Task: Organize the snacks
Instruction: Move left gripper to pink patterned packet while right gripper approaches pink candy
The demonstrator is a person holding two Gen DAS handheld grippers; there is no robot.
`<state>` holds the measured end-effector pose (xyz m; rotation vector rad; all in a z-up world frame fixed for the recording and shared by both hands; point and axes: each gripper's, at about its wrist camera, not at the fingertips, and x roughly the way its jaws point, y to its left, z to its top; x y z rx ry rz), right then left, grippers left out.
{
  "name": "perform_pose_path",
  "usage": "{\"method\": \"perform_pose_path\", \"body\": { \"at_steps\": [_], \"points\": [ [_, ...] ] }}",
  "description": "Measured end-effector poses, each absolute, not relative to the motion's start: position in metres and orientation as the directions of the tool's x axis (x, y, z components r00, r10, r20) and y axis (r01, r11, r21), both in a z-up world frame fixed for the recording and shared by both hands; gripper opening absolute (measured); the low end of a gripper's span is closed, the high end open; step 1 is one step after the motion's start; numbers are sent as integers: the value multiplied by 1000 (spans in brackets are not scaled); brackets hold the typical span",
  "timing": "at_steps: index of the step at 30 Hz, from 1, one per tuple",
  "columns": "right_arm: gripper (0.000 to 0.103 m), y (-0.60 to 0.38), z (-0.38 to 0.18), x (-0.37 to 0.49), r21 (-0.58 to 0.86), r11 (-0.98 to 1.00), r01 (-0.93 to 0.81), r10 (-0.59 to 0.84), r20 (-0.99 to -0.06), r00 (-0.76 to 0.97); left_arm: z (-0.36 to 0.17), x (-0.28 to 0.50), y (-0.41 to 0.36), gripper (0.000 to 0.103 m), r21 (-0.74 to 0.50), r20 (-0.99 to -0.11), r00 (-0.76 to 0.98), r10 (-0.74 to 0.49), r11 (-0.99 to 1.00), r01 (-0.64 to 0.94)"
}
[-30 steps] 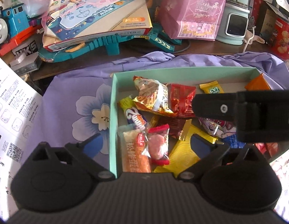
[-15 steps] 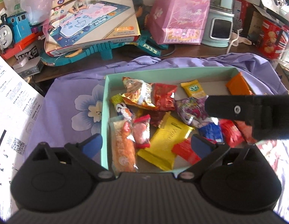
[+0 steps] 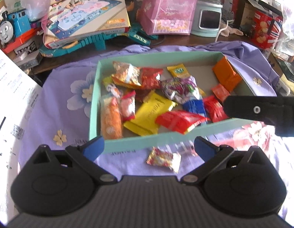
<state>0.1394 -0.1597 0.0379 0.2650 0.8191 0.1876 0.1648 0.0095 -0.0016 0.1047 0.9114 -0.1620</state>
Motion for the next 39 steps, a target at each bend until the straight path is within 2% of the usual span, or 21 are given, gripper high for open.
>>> {"method": "perform_pose_path", "body": {
  "at_steps": [15, 26, 32, 39],
  "points": [
    [103, -236, -35, 73, 356, 920, 163, 189, -769, 611, -62, 130, -58, 103, -6, -880, 455, -139, 960, 281],
    [101, -255, -62, 50, 384, 893, 233, 194, -798, 571, -88, 125, -94, 103, 54, -903, 417, -105, 934, 354],
    [92, -237, -65, 58, 408, 892, 195, 248, -801, 545, -92, 130, -75, 103, 60, -905, 416, -82, 947, 316],
    [75, -222, -67, 58, 428, 886, 179, 290, -811, 508, -102, 135, -44, 103, 27, -916, 394, -79, 966, 257]
  ]
}}
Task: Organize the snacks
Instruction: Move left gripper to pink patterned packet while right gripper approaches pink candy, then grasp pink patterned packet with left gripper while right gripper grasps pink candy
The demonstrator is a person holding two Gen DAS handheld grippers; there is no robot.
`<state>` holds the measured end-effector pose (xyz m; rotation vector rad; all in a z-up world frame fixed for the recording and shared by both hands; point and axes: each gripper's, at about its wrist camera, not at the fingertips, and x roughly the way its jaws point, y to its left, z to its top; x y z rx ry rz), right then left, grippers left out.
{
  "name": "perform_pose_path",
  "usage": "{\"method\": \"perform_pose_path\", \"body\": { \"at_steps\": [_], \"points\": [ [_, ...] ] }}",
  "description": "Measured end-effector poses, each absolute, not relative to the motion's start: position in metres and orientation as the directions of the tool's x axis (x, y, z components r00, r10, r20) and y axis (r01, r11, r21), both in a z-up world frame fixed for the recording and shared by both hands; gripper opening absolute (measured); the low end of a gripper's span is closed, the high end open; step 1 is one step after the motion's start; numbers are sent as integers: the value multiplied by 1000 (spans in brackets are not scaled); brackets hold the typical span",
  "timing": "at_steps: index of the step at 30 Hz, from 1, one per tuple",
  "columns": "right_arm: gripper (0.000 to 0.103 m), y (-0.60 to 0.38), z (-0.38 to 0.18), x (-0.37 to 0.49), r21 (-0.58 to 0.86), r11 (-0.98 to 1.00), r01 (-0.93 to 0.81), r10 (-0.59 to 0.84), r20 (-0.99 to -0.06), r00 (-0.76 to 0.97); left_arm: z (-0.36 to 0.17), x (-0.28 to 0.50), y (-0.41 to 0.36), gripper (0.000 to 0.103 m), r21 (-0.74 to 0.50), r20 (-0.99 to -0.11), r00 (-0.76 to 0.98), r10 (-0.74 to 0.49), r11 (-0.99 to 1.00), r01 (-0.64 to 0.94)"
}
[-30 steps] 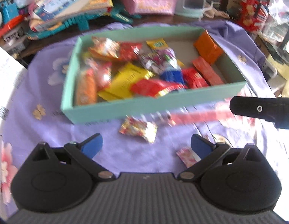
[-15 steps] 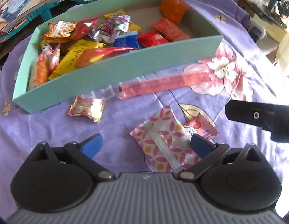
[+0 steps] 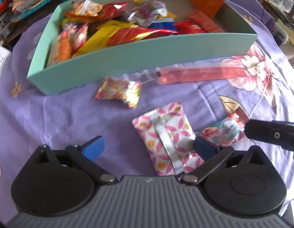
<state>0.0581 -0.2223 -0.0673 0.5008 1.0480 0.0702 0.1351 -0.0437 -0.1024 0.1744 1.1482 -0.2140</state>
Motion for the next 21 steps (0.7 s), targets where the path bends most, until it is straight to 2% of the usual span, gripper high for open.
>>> {"method": "perform_pose_path", "body": {
  "at_steps": [5, 8, 10, 21],
  "points": [
    [67, -215, -73, 54, 439, 881, 177, 318, -825, 467, -105, 137, -22, 103, -6, -915, 391, -94, 975, 220],
    [56, -210, -77, 55, 442, 881, 168, 336, -835, 436, -105, 138, -12, 103, -31, -915, 389, -110, 979, 202],
    [43, -207, -79, 60, 436, 884, 171, 330, -839, 432, -105, 138, -11, 103, -33, -914, 391, -111, 979, 200],
    [42, -185, -82, 111, 407, 894, 186, 288, -841, 457, -104, 139, 0, 103, -40, -914, 389, -117, 979, 200]
  ]
}}
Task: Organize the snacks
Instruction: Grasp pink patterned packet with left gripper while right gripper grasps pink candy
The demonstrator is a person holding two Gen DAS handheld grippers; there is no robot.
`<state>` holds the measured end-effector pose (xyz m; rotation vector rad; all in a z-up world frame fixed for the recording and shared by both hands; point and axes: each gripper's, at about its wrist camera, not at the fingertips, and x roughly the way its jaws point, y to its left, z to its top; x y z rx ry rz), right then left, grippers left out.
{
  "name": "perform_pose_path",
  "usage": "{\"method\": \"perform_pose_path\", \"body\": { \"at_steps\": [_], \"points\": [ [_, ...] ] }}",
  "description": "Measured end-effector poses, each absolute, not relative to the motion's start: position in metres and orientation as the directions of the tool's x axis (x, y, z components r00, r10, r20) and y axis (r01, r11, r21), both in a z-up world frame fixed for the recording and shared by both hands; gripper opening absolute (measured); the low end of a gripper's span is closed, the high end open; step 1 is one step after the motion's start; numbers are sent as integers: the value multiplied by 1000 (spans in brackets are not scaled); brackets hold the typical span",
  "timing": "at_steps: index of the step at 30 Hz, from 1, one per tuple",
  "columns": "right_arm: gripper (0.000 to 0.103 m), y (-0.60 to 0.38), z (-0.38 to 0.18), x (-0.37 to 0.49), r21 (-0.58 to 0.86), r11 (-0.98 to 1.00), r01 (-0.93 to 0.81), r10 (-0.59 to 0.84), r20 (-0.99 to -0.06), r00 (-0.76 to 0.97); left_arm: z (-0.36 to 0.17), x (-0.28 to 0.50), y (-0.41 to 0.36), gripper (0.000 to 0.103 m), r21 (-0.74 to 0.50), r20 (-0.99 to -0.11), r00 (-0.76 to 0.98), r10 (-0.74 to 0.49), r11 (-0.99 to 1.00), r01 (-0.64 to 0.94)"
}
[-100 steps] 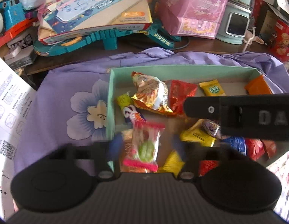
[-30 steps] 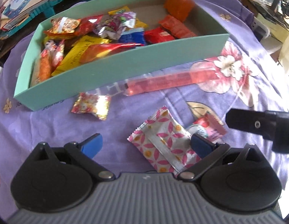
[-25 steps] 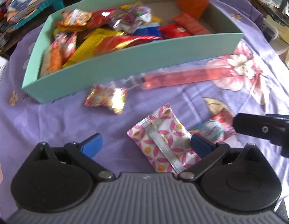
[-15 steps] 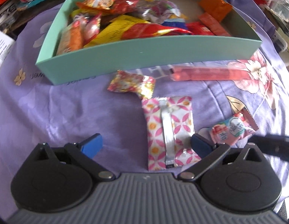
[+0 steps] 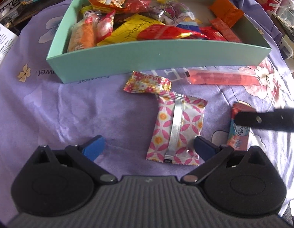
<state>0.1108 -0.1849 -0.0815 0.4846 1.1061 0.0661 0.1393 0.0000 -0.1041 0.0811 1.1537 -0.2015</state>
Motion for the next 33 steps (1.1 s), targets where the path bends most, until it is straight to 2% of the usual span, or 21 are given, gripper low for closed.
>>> {"method": "perform_pose_path", "body": {
  "at_steps": [3, 7, 15, 17, 18, 19, 20, 21, 25, 28, 33],
  "points": [
    [48, -169, -81, 119, 364, 922, 133, 264, -841, 471, -104, 139, 2, 103, -38, -913, 390, -116, 979, 200],
    [48, -152, -80, 116, 267, 963, 25, 223, -851, 476, -104, 139, 4, 103, -38, -912, 394, -117, 978, 203],
    [46, -168, -78, 101, 274, 960, 54, 218, -856, 469, -106, 138, -9, 102, 3, -901, 421, -108, 967, 256],
    [45, -169, -79, 101, 277, 959, 55, 220, -857, 467, -107, 137, -17, 98, 17, -892, 439, -110, 961, 275],
    [45, -168, -79, 102, 274, 960, 54, 219, -858, 464, -106, 136, -21, 91, 26, -884, 453, -112, 957, 289],
    [45, -167, -78, 102, 277, 960, 52, 223, -859, 461, -105, 134, -25, 80, 33, -876, 467, -120, 951, 306],
    [45, -166, -78, 103, 286, 957, 51, 232, -858, 459, -103, 132, -28, 72, 25, -870, 472, -142, 944, 329],
    [45, -164, -78, 104, 294, 954, 50, 240, -856, 457, -100, 130, -30, 54, 17, -865, 475, -161, 937, 349],
    [45, -158, -79, 105, 297, 954, 36, 249, -855, 455, -97, 129, -20, 51, 1, -866, 467, -177, 935, 356],
    [45, -159, -79, 104, 297, 954, 32, 250, -854, 456, -96, 131, 5, 51, -34, -866, 468, -176, 955, 295],
    [45, -145, -80, 102, 215, 976, -22, 199, -859, 472, -94, 136, 34, 51, -104, -869, 455, -195, 971, 217]
  ]
}}
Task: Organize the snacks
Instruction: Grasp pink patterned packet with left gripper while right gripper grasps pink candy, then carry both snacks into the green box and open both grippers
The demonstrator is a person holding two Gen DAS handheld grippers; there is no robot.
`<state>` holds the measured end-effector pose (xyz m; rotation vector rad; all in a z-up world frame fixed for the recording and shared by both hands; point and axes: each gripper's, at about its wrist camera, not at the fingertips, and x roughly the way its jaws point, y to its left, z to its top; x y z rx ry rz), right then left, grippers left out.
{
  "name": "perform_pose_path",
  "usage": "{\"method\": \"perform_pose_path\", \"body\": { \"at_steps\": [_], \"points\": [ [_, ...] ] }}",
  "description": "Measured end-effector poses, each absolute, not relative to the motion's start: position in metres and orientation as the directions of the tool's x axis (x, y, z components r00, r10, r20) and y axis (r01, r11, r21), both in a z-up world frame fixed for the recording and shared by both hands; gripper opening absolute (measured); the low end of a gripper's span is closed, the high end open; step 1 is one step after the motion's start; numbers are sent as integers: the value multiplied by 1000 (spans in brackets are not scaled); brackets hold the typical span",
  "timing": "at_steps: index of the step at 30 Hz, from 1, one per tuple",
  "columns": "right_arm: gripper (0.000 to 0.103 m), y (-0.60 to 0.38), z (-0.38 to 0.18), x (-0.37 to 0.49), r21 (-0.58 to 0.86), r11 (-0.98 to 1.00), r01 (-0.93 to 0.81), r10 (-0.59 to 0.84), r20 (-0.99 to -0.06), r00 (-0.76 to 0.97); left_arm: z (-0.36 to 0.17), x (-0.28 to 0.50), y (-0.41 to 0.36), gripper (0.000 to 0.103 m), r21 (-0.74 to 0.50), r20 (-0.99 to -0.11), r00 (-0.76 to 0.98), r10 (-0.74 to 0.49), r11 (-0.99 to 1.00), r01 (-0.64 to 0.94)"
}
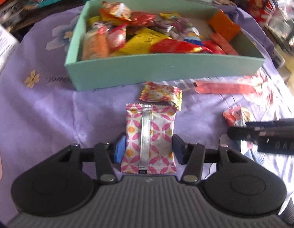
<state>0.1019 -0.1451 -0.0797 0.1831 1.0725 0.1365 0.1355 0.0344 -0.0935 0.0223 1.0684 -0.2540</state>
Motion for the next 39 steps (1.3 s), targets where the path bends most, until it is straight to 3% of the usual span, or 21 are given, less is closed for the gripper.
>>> {"method": "perform_pose_path", "body": {
  "at_steps": [3, 6, 10, 23, 29, 39],
  "points": [
    [44, -131, -82, 96, 102, 990, -98, 137, -853, 503, -93, 137, 34, 52, -98, -871, 455, -186, 973, 209],
    [32, -123, -82, 90, 18, 991, -135, 87, -845, 527, -95, 135, 26, 52, -50, -870, 469, -152, 974, 223],
    [30, -132, -76, 86, 66, 992, -107, 113, -844, 524, -94, 132, 18, 51, -12, -874, 471, -120, 974, 225],
    [31, -177, -14, 89, 251, 967, -28, 216, -762, 610, -20, 128, -6, 51, -102, -803, 533, -267, 942, 319],
    [31, -209, 12, 127, 292, 956, 28, 202, -723, 660, 11, 175, -31, 51, -71, -772, 579, -262, 941, 331],
    [31, -244, 12, 238, 359, 929, 89, 214, -718, 663, 7, 280, -84, 51, -27, -794, 560, -236, 934, 355]
  ]
}}
